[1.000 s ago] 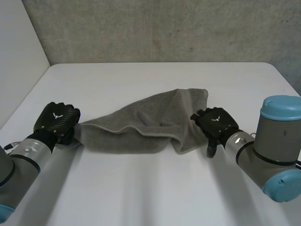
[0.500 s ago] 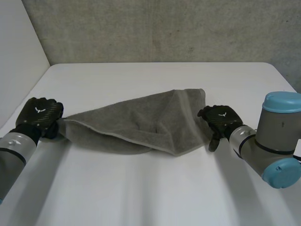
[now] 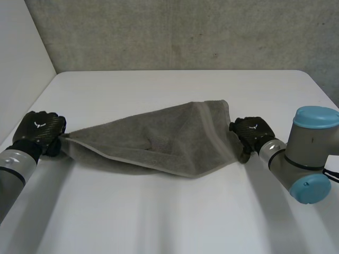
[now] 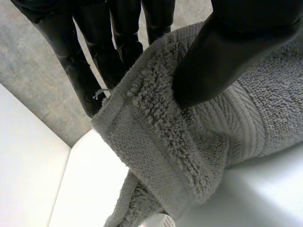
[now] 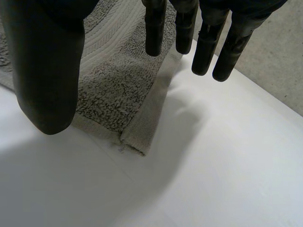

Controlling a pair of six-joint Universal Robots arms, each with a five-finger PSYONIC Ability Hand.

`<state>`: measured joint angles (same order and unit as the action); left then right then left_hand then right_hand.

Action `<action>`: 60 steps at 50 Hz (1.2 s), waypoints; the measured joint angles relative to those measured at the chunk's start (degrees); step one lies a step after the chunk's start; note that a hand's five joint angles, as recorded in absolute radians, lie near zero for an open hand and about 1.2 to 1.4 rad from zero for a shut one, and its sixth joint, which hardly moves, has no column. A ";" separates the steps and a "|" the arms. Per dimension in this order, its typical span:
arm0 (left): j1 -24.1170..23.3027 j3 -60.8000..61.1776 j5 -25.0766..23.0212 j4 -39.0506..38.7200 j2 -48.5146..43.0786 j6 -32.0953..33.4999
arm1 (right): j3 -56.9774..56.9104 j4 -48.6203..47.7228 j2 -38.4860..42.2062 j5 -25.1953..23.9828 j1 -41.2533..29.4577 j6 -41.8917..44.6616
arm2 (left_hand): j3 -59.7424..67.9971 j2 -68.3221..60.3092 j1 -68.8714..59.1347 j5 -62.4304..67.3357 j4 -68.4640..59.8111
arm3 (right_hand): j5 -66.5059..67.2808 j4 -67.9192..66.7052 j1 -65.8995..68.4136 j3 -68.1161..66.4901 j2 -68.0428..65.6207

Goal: Fold the towel.

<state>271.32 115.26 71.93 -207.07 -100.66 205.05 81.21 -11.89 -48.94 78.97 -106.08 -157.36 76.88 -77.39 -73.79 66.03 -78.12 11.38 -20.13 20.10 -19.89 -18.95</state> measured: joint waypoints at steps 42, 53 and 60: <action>-0.97 0.57 0.05 0.07 -0.15 -0.04 | -5.45 -3.00 3.67 1.67 -0.98 0.76 | -0.01 0.00 0.00 0.00 0.00 | 1.86 -1.68 1.64 -1.31 -1.64; -1.04 0.58 0.02 0.09 -0.15 -0.02 | -6.62 -3.02 5.46 2.10 -0.98 0.82 | -0.01 0.00 0.00 0.00 0.00 | 2.41 -3.14 2.59 -2.76 -2.78; -1.06 0.58 0.01 0.09 -0.15 -0.06 | -6.96 -3.05 6.20 2.06 -0.99 0.83 | -0.01 0.00 0.03 0.00 0.00 | 11.37 -18.49 18.72 -19.20 -20.27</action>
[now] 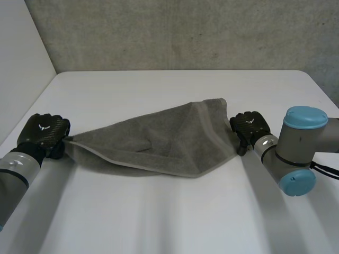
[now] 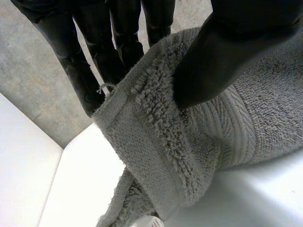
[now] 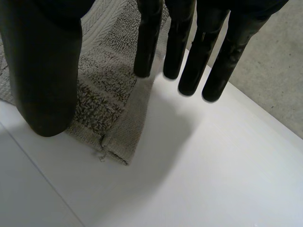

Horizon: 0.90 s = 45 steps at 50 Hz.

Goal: Fold the towel.

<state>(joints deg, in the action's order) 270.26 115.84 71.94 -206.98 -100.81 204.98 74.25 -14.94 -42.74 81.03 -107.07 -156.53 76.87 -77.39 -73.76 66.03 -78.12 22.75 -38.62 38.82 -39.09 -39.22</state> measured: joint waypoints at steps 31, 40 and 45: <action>-0.29 0.14 0.04 0.05 0.00 -0.03 | -1.00 0.54 0.34 -2.58 -0.06 -1.46 | 0.00 0.00 0.00 0.00 0.00 | 9.52 -2.73 2.22 -2.17 -2.55; -0.55 0.17 0.04 0.09 0.00 -0.02 | -2.02 1.97 0.18 -2.92 -0.06 -1.40 | 0.00 0.00 0.00 0.00 0.00 | 6.31 -2.06 1.41 -1.73 -1.82; -0.64 0.18 0.04 0.12 0.00 -0.02 | -3.37 4.35 0.13 -3.22 -0.03 -1.44 | 0.00 0.00 0.00 0.00 0.00 | 5.91 -2.06 1.40 -1.73 -1.82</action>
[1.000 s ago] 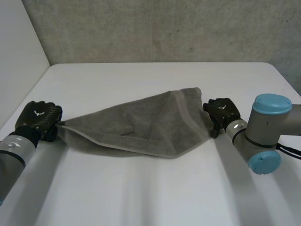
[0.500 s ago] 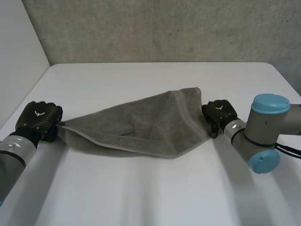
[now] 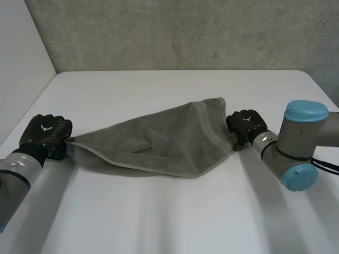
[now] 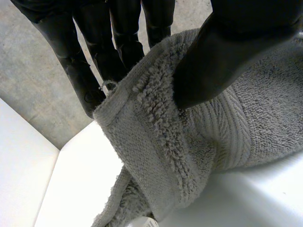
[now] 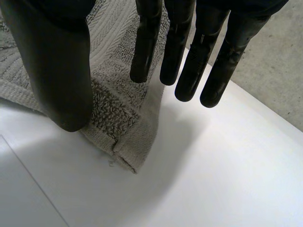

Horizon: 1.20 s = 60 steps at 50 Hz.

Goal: Fold the towel.

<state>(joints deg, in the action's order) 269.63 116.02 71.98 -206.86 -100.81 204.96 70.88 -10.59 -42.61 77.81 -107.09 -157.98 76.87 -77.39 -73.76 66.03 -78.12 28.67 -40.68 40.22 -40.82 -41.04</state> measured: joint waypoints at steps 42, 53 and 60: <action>-0.71 0.09 0.00 0.14 0.00 0.00 | -4.08 1.12 2.55 -0.15 -1.63 -1.75 | 0.00 0.00 0.00 0.00 0.00 | 37.27 -35.72 35.16 -35.24 -33.04; -0.69 0.04 -0.04 0.18 0.06 0.00 | -4.36 1.88 1.47 -0.16 -1.61 -2.87 | 0.00 0.00 0.00 0.00 0.00 | 37.27 -35.73 35.20 -35.25 -33.06; -0.74 -0.93 -0.09 0.50 2.78 -1.57 | -4.74 5.64 -8.18 -0.73 -0.90 -7.24 | 0.00 0.00 0.00 0.00 0.00 | 37.27 -35.74 35.45 -35.26 -33.56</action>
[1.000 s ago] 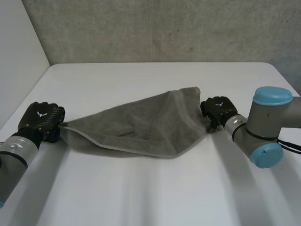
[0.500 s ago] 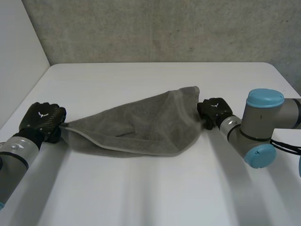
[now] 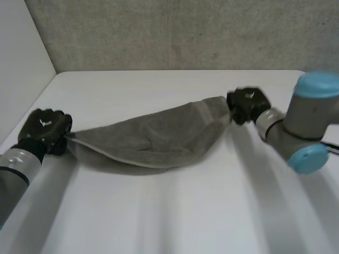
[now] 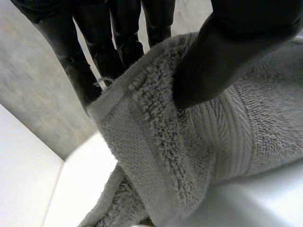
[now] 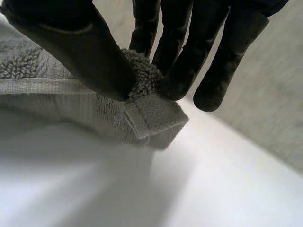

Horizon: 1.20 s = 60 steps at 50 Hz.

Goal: Fold the towel.

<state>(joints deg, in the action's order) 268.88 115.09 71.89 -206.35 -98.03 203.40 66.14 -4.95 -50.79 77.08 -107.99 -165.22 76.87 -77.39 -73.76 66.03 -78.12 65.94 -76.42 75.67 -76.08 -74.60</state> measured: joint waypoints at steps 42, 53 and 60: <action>-5.42 -39.26 -0.63 23.55 -17.42 -23.90 | -25.19 25.23 -7.94 -2.98 -0.15 6.13 | 0.00 -0.06 0.00 0.00 -0.02 | 0.00 -0.39 0.22 -0.01 -0.27; -8.23 -65.10 -0.30 22.21 -19.94 -28.84 | -50.88 19.91 -0.11 7.18 -3.30 -1.05 | 0.00 -0.07 0.00 0.00 -0.02 | 0.00 -0.40 0.29 -0.49 -0.82; -8.32 -64.69 -0.53 17.65 -18.03 -34.20 | -49.04 21.27 -2.04 5.46 -2.72 -4.59 | -2.21 2.48 0.91 -1.82 2.92 | 0.00 -0.40 0.29 -0.49 -0.82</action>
<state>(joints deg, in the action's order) 260.56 50.40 71.36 -188.70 -116.06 169.20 17.10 16.32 -52.82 82.55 -110.72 -169.82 74.65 -74.91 -72.85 64.21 -75.20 65.94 -76.82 75.96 -76.57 -75.43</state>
